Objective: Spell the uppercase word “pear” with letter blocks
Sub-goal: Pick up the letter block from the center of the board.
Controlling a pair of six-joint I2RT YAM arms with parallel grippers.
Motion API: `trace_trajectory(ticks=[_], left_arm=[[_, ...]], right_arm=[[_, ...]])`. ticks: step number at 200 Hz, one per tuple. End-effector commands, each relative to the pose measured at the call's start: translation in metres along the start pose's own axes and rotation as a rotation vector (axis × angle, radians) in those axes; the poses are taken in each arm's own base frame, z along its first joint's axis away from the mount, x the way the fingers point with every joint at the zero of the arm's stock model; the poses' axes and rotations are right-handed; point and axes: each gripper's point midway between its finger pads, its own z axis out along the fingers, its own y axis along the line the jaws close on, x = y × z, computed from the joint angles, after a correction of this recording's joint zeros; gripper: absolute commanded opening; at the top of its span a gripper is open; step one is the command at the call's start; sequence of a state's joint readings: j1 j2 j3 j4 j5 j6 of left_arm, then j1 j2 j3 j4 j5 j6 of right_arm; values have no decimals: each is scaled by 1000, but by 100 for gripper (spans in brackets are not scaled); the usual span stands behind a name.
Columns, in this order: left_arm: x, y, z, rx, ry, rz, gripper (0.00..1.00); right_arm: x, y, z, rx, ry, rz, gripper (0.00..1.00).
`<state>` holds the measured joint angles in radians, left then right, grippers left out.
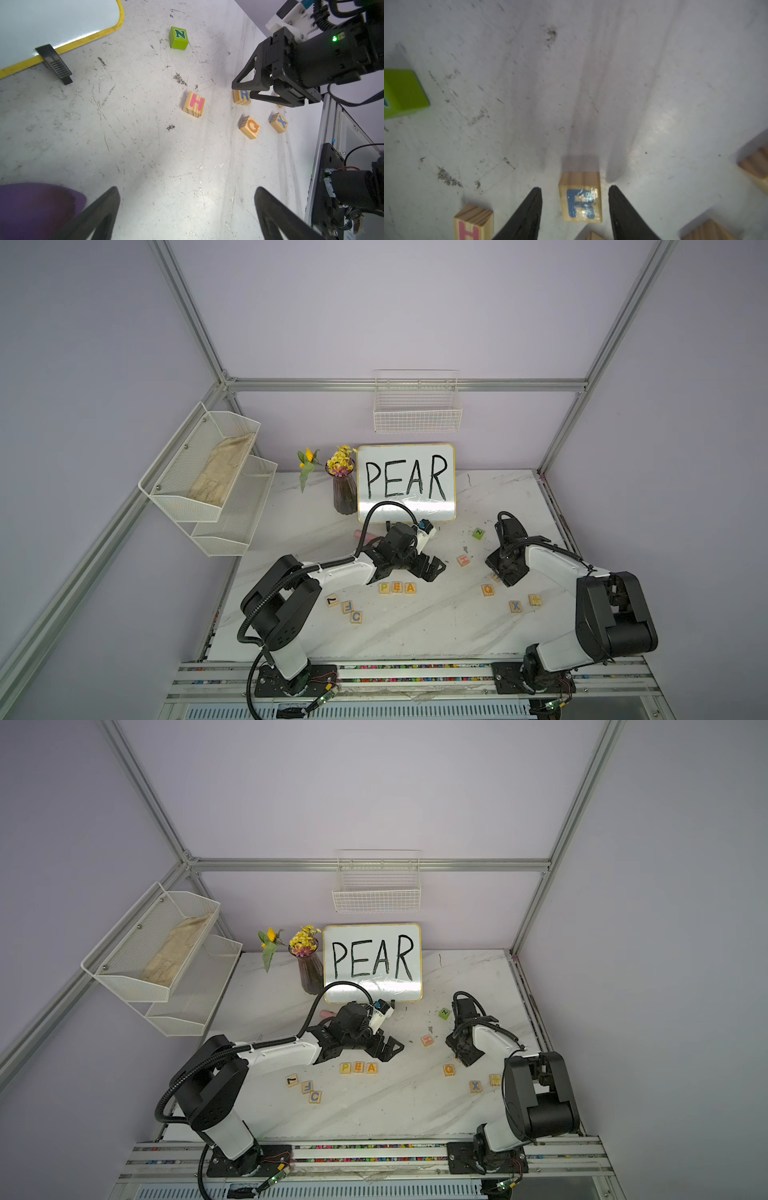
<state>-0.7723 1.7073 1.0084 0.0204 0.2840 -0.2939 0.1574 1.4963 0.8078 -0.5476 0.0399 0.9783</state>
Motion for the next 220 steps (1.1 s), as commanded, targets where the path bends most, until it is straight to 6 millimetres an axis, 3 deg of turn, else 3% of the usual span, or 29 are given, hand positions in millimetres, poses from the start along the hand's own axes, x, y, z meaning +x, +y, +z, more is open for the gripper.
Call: trace_trajectory(ticks=[1, 84, 149, 191, 220], left_arm=[[-45, -14, -9, 34, -104, 46, 100], [-43, -13, -10, 32, -100, 37, 100], [-45, -14, -13, 33, -108, 32, 100], [-48, -16, -21, 31, -130, 32, 100], [-47, -17, -29, 25, -146, 19, 100]], right_arm=[[9, -7, 1, 12, 38, -35, 53], [6, -17, 10, 65, 18, -65, 47], [-2, -13, -3, 42, -25, -79, 36], [-15, 6, -37, -27, -105, -166, 33], [0, 41, -57, -88, -138, -345, 33]])
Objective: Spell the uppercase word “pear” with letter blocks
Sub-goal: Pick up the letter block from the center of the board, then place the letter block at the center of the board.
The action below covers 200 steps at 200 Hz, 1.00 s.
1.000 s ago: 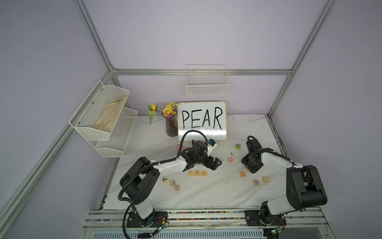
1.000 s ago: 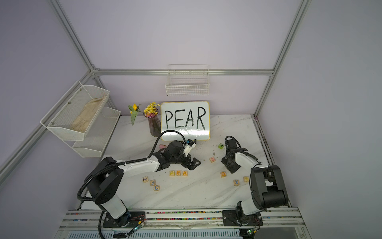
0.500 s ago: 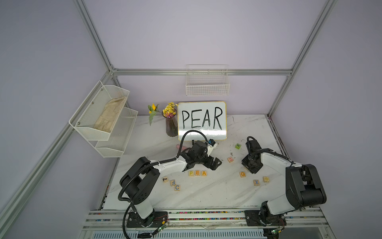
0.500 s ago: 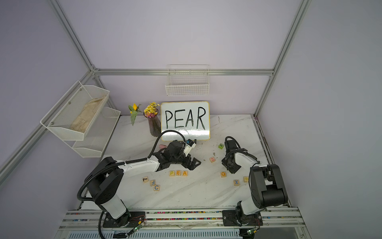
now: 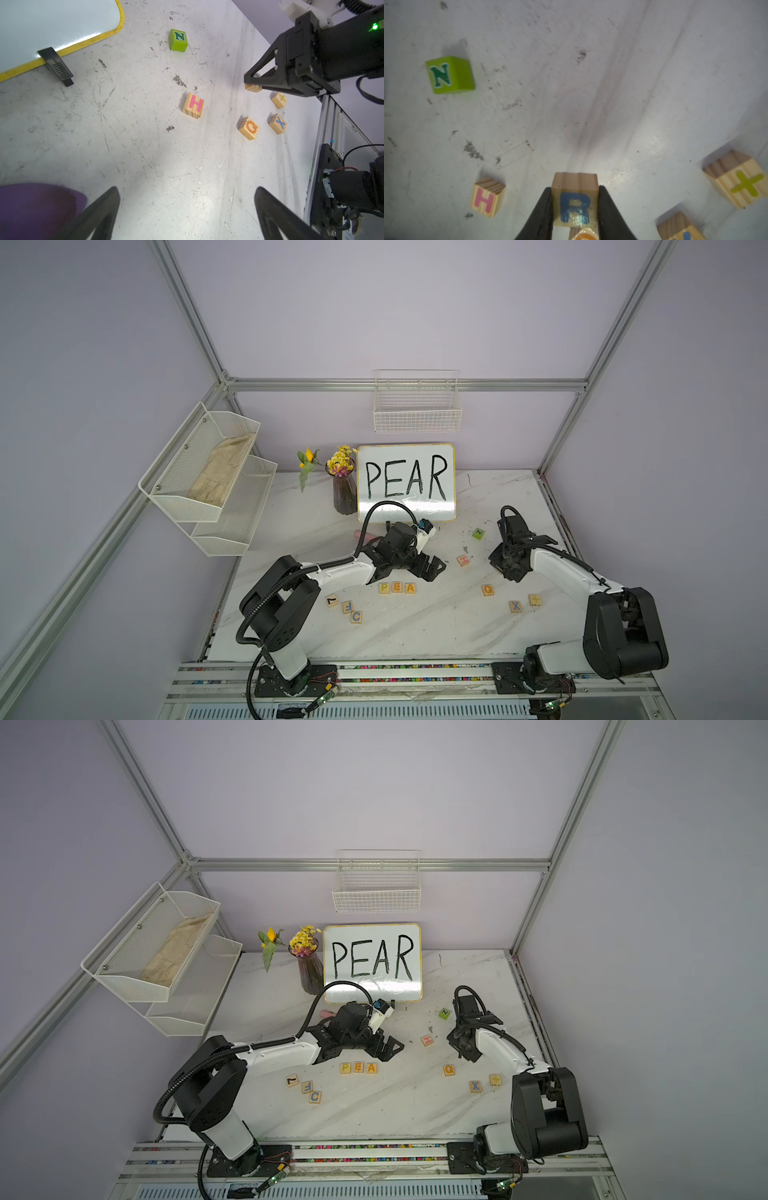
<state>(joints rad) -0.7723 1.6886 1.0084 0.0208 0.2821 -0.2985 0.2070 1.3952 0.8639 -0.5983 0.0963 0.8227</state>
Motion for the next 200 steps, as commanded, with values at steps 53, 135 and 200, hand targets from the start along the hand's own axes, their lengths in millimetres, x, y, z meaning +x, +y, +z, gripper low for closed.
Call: trace_trajectory(ticks=[53, 135, 200], left_arm=[[-24, -1, -56, -68, -162, -32, 100], [21, 20, -109, -191, -216, -127, 100], [37, 29, -126, -242, -233, -155, 100]], right_arm=[[59, 94, -23, -191, 3, -438, 33], [140, 128, -7, -226, 105, -710, 33], [179, 128, 6, -207, 200, -853, 33]])
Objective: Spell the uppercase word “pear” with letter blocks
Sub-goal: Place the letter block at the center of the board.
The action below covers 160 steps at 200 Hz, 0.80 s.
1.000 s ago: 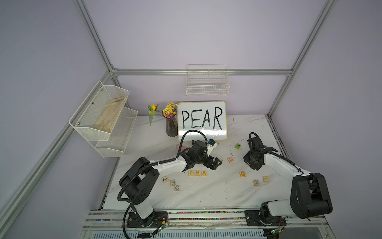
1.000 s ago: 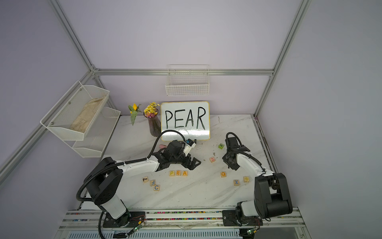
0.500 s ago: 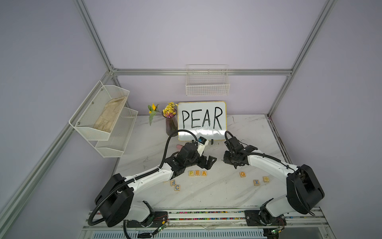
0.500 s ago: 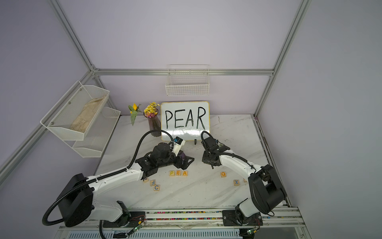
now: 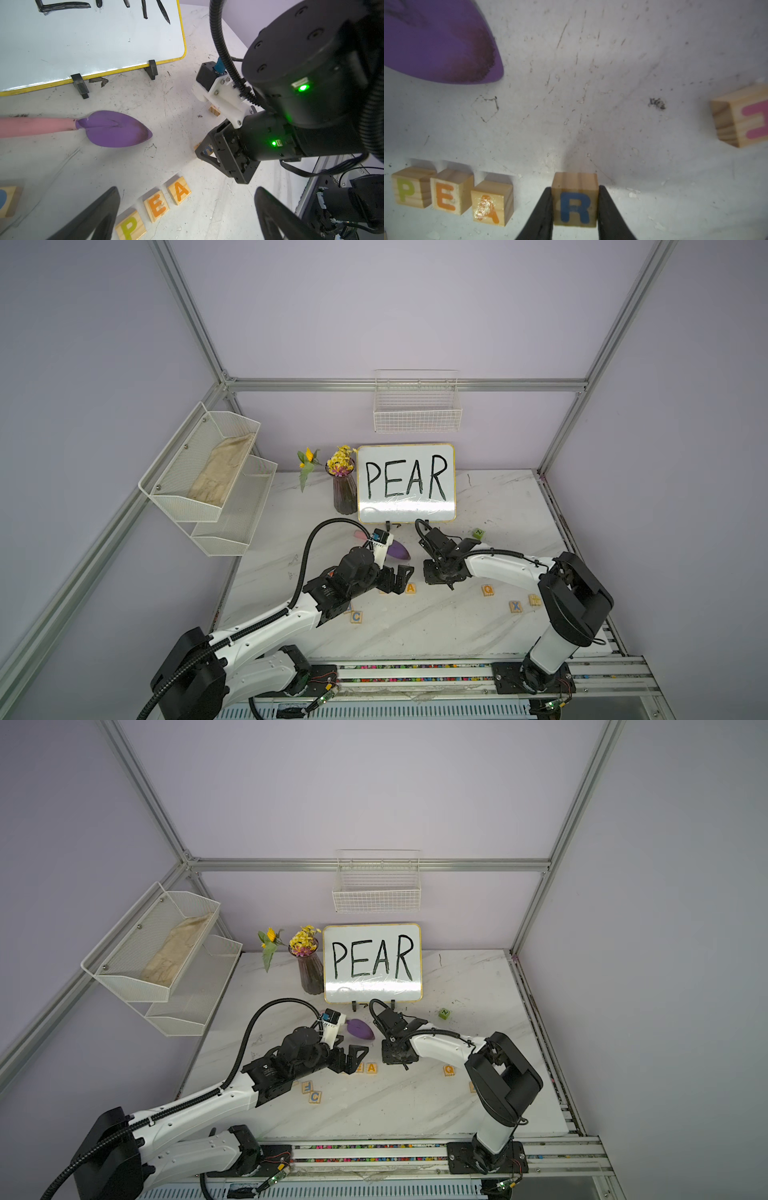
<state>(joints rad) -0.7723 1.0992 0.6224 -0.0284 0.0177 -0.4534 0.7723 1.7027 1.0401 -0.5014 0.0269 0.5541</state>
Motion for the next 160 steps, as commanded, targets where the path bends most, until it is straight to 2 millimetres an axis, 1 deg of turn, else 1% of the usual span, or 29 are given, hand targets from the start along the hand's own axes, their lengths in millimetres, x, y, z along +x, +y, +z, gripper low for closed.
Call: trace_trajectory(ticks=[1, 39, 72, 93, 131, 160], left_arm=[[11, 14, -3, -47, -2, -20, 100], [11, 17, -5, -62, -4, -13, 100], [10, 16, -6, -56, -5, -9, 100], [9, 15, -7, -50, -8, -9, 100], [10, 13, -10, -39, -8, -4, 100], [12, 13, -11, -37, -2, -1, 100]], right_arm=[[5, 9, 1, -18, 28, -50, 33], [14, 15, 7, -16, 57, -59, 33], [21, 21, 9, -23, 64, -40, 33], [25, 21, 12, -9, 62, -19, 33], [27, 25, 13, 10, 44, 1, 33], [28, 21, 14, 44, 31, 0, 33]])
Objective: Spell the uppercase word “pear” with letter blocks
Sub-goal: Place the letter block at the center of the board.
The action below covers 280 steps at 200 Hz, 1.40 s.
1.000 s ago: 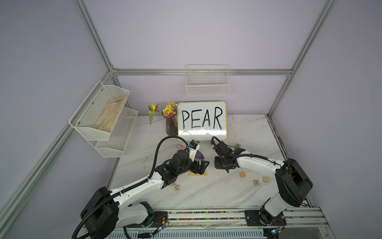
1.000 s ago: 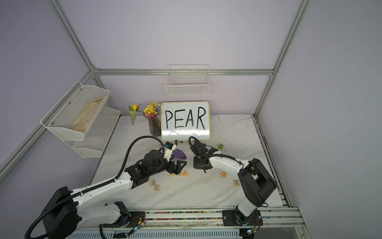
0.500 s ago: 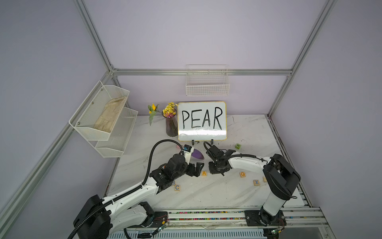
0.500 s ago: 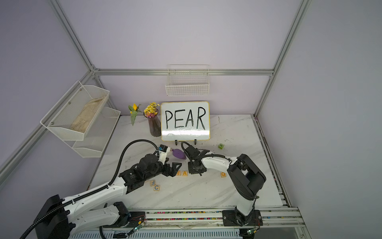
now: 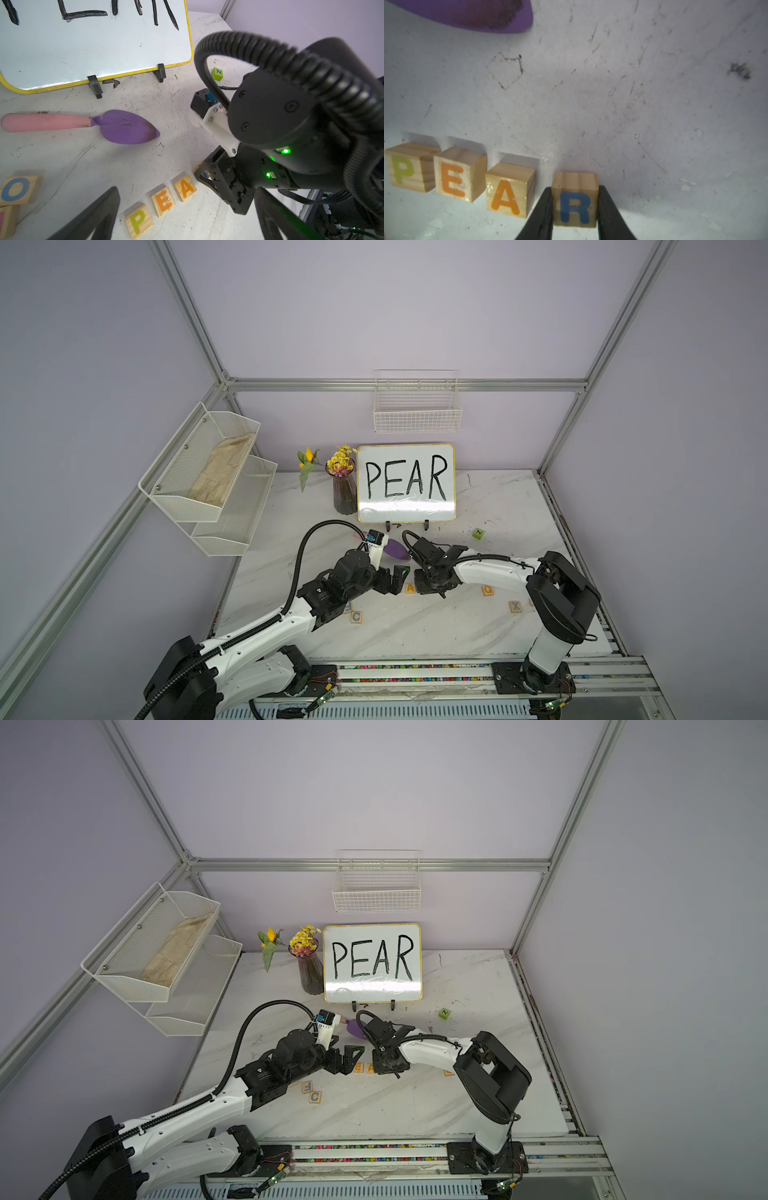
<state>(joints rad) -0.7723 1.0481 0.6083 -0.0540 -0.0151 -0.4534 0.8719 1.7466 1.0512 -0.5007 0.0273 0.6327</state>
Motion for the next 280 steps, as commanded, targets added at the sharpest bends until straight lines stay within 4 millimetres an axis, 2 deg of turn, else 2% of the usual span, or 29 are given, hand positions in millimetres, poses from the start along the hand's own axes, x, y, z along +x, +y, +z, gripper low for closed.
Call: trace_trajectory(ticks=[1, 129, 280], left_arm=[[15, 8, -2, -11, 22, -1, 100], [16, 10, -4, -16, 16, -3, 100], [18, 10, -7, -9, 11, -4, 100]], right_arm=[[2, -5, 6, 50, -8, 19, 33], [4, 3, 9, 62, 3, 0, 33], [16, -5, 7, 111, 17, 2, 32]])
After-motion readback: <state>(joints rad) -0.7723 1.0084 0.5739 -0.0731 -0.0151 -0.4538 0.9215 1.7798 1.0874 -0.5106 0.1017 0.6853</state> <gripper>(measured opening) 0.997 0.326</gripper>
